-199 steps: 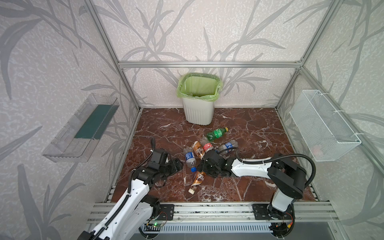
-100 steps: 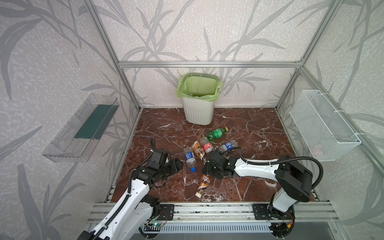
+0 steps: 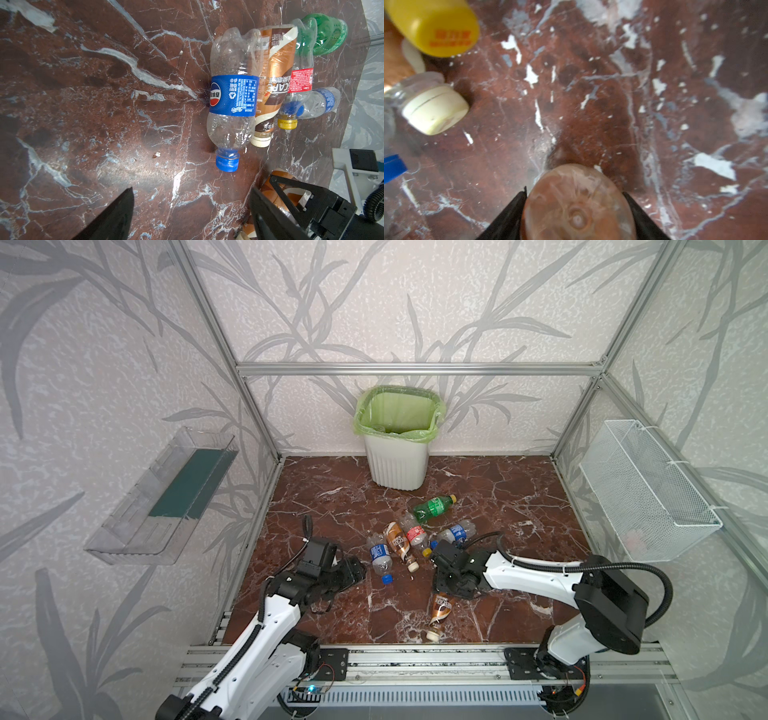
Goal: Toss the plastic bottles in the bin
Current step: 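Lift the Nescafe bottle with the right gripper over the bin and release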
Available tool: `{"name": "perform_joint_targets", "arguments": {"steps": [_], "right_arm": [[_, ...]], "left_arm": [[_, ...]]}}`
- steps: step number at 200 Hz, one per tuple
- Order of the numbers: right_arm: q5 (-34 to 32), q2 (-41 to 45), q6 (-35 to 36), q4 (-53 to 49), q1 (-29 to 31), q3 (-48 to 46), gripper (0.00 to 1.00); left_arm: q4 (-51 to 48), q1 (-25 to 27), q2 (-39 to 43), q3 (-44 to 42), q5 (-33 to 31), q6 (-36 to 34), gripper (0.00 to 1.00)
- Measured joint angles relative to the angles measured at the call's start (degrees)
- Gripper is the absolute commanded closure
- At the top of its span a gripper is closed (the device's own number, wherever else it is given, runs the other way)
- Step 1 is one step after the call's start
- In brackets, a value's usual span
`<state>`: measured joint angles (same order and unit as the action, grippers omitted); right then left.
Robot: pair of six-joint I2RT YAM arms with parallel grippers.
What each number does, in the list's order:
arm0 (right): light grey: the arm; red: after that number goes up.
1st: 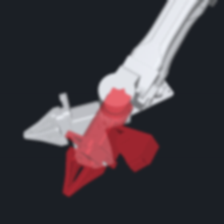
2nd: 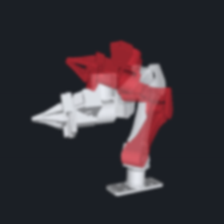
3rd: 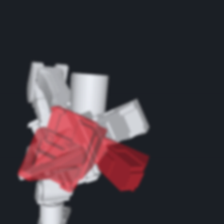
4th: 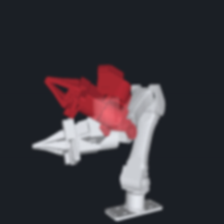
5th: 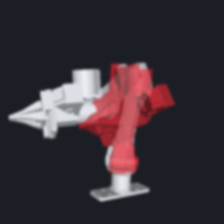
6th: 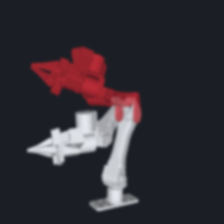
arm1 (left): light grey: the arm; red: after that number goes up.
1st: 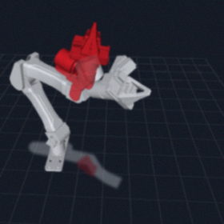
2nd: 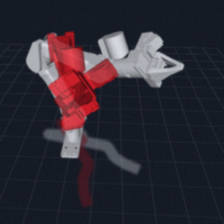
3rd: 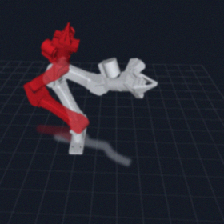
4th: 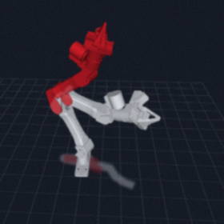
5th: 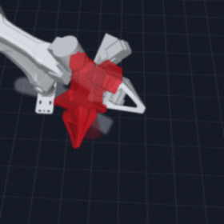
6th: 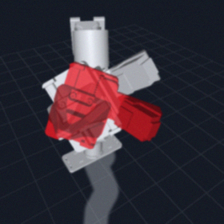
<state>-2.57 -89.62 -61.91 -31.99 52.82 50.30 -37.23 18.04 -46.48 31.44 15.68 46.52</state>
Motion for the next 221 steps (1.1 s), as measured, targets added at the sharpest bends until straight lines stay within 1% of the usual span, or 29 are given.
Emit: {"name": "perform_joint_targets", "arguments": {"steps": [19,38,75,93,126,148,199,221], "right_arm": [[-0.70,-0.02,1.64,-3.34,-0.24,0.61,0.16],[-1.03,-0.04,2.99,-5.95,-0.24,1.62,0.10],[-0.50,0.11,3.41,-7.61,0.04,1.88,0.08],[0.28,1.95,2.58,-6.97,0.13,0.24,0.09],[1.73,7.32,-0.28,-4.50,0.50,-4.63,0.14],[2.16,9.40,-1.81,-2.45,0.92,-6.64,0.18],[2.71,9.35,-4.26,2.12,2.40,-8.98,0.30],[2.60,9.33,-4.74,2.84,3.08,-9.18,0.33]], "left_arm": [[0.00,0.00,-0.07,0.00,-0.15,0.00,0.14],[0.00,0.00,-0.24,0.00,-0.20,0.00,0.14],[0.00,0.00,-0.28,0.00,-0.37,0.00,0.14],[0.02,0.00,-0.50,0.00,-0.39,0.00,0.14],[0.04,0.00,-1.27,0.00,-0.42,-0.02,0.14],[0.22,0.00,-1.88,0.00,-0.39,-0.02,0.14],[0.90,0.00,-3.04,0.02,-0.37,-0.13,0.14],[0.90,0.00,-3.17,0.02,-0.37,-0.31,0.14]]}}
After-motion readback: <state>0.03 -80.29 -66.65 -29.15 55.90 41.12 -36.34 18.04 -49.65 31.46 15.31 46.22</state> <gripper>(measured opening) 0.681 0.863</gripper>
